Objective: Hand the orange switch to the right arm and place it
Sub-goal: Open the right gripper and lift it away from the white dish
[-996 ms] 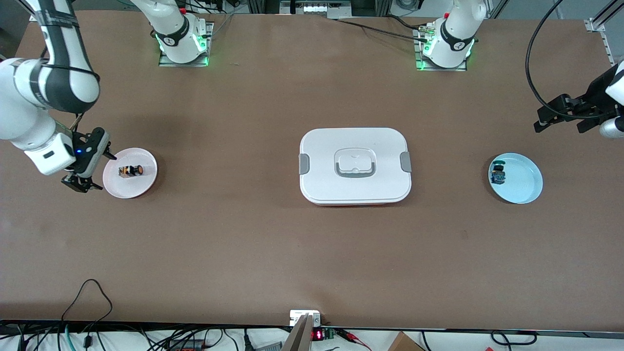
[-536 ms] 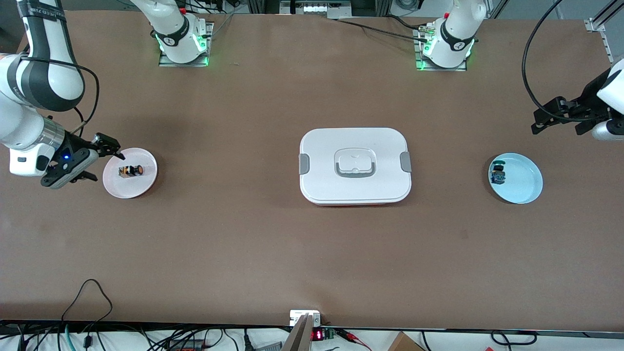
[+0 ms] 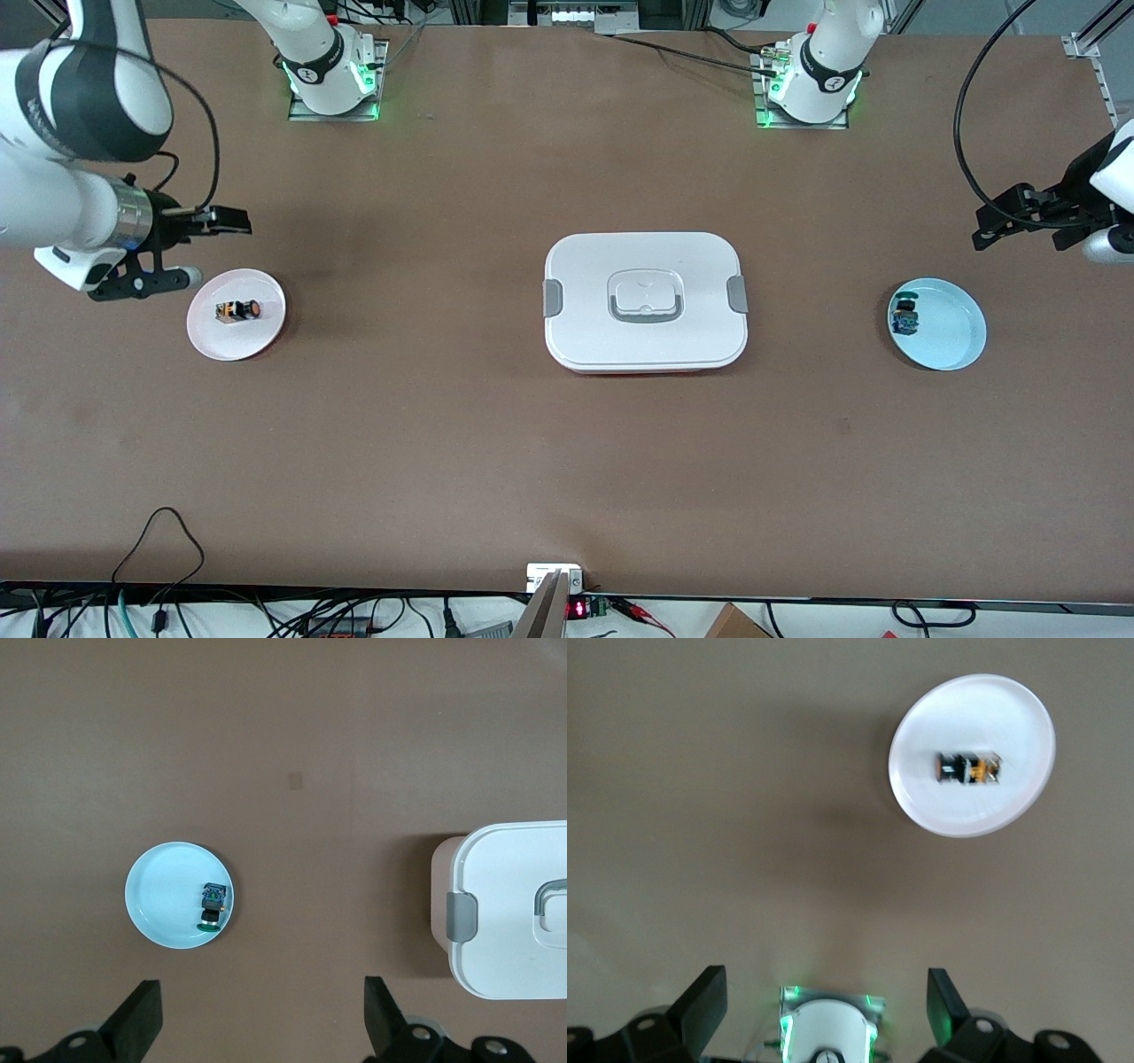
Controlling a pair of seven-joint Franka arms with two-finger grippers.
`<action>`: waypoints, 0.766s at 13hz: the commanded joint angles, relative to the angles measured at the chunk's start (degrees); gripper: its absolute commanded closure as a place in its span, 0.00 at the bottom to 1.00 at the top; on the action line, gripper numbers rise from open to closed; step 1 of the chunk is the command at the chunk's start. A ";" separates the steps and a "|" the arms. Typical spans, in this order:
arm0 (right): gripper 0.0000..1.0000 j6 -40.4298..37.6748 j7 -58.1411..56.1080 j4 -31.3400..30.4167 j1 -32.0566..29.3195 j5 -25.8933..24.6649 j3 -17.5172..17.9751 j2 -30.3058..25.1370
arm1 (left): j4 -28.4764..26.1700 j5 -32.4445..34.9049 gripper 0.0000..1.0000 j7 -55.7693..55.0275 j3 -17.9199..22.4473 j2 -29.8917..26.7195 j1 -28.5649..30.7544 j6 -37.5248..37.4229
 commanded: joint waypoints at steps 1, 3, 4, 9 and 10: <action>0.00 -4.73 0.94 7.62 0.22 -2.15 -1.92 1.16 | 3.15 1.38 0.00 0.54 0.20 1.12 -0.30 -0.71; 0.00 -1.66 1.11 10.44 0.57 -3.45 -2.81 1.59 | 3.42 1.29 0.00 0.19 0.11 1.12 -0.48 -0.71; 0.00 -1.74 1.38 11.41 0.14 -4.77 -2.82 1.77 | 3.43 1.38 0.00 0.19 0.11 1.12 -0.74 -0.71; 0.00 6.24 3.14 6.18 -1.19 -2.85 -3.25 -1.81 | 3.51 0.85 0.00 0.19 -0.07 1.03 -0.83 -0.71; 0.00 9.13 3.14 2.75 -1.19 -2.50 -3.17 -4.62 | 3.51 0.85 0.00 0.19 0.02 1.03 -0.83 -0.71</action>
